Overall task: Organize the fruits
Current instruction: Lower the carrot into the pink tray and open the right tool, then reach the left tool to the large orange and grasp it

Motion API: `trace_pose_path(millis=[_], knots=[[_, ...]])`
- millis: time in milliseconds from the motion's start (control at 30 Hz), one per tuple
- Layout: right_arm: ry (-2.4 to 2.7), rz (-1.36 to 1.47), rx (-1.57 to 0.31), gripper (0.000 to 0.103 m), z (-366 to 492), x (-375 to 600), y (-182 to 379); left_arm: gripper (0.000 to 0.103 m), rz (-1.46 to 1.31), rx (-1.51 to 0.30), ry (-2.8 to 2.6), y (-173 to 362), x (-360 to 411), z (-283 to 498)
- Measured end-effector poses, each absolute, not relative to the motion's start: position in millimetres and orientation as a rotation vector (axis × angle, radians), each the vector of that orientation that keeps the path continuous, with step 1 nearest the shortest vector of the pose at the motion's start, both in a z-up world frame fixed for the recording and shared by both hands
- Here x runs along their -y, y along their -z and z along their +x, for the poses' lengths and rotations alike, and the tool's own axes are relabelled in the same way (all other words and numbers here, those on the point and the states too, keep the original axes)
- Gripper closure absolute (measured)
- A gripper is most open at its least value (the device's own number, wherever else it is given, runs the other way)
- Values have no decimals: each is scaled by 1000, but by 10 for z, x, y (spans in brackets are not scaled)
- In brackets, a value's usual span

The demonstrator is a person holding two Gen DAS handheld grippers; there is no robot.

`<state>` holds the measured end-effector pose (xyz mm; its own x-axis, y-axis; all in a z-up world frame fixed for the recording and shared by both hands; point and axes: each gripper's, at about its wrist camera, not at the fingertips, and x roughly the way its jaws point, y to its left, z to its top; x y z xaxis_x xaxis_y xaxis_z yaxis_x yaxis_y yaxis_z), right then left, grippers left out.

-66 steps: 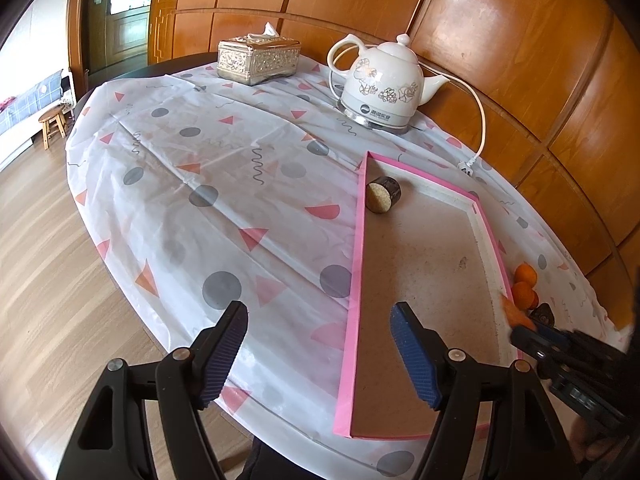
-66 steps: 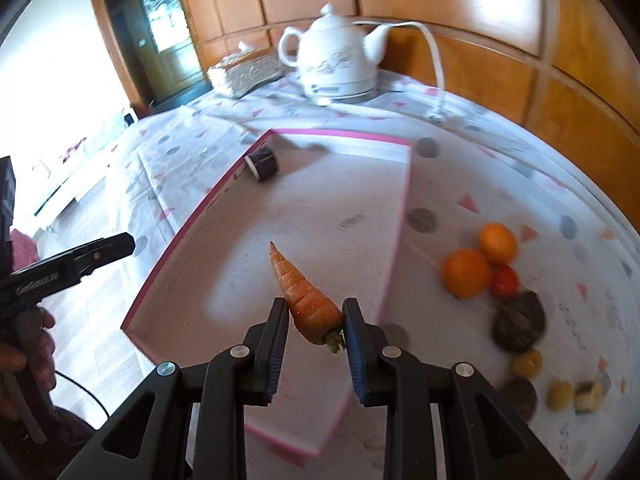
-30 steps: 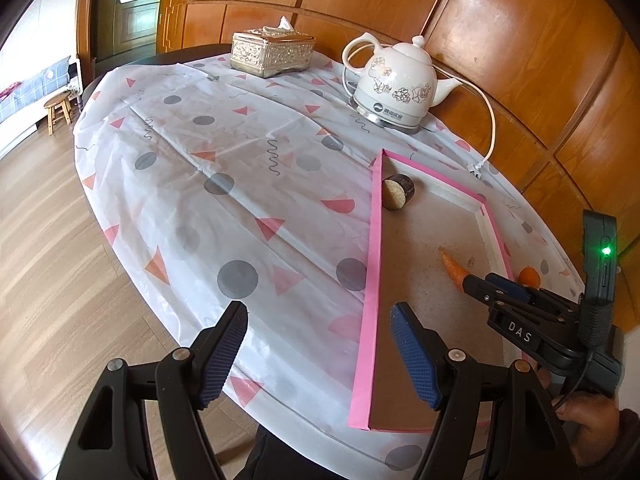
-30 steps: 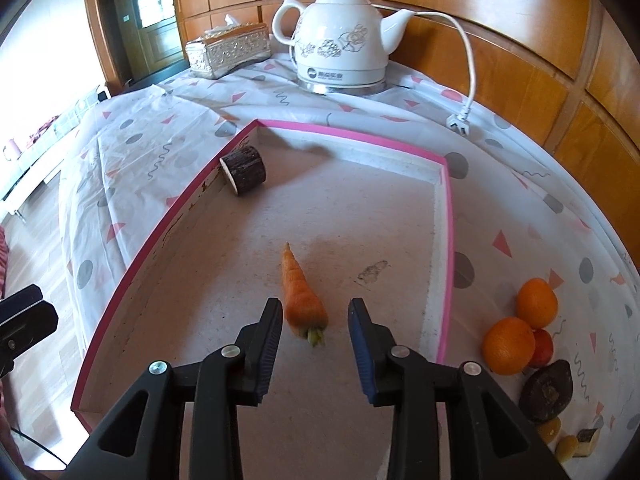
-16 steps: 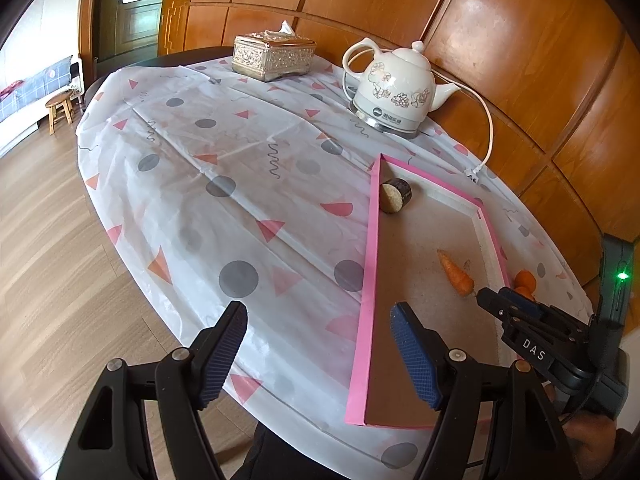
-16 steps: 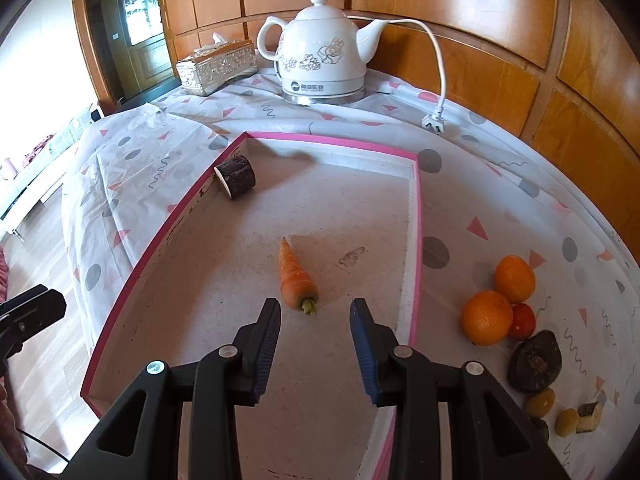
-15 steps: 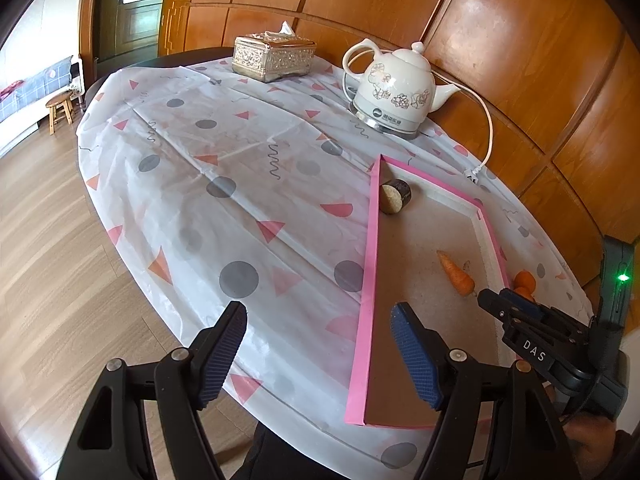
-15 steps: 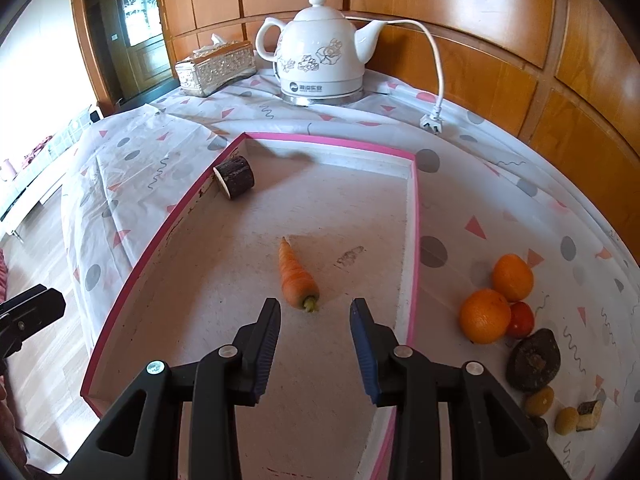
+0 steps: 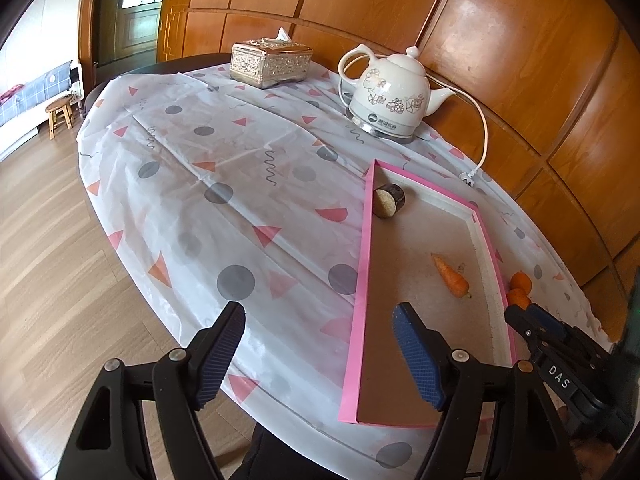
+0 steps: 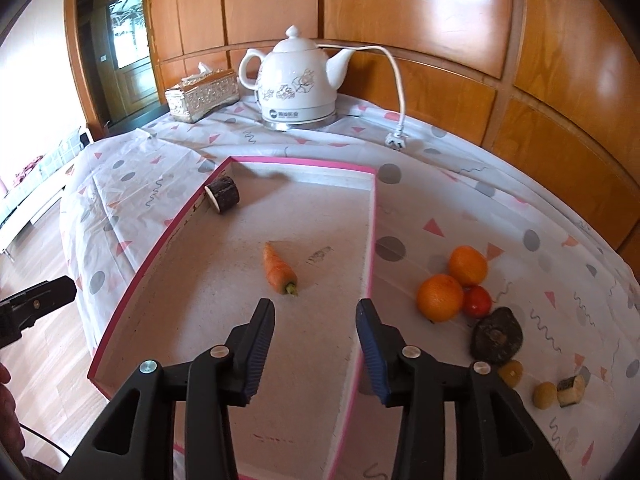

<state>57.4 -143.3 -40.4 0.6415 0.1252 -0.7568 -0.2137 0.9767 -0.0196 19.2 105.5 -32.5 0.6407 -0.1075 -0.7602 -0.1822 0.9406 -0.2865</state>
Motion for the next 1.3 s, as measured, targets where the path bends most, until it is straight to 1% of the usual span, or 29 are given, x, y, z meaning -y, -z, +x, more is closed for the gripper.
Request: trace_pose_path(millis=[200,233,300,333,967,1200,1300], knots=[[-154,-112,-830,59,443,1575,362,26,-341,-871,-28,288,-996,192],[-143,-113,-825,58,418,1615,351,26,-338,-871,-24,285,-981,195],[-128,-117,-815,51,376,1681,331,26,-332,-870,-17,280,-957,198],[-115,-120,-810,51,347,1734,318,26,-329,-872,-14,281,-946,201],[200,-8,-803,50,-49,2935,355,26,-304,-876,20,261,-787,242],[316,21,-716,50,-268,3304,267,26,-306,-873,27,232,-732,268],[415,30,-712,50,-332,3467,289,26,-293,-870,42,212,-658,290]])
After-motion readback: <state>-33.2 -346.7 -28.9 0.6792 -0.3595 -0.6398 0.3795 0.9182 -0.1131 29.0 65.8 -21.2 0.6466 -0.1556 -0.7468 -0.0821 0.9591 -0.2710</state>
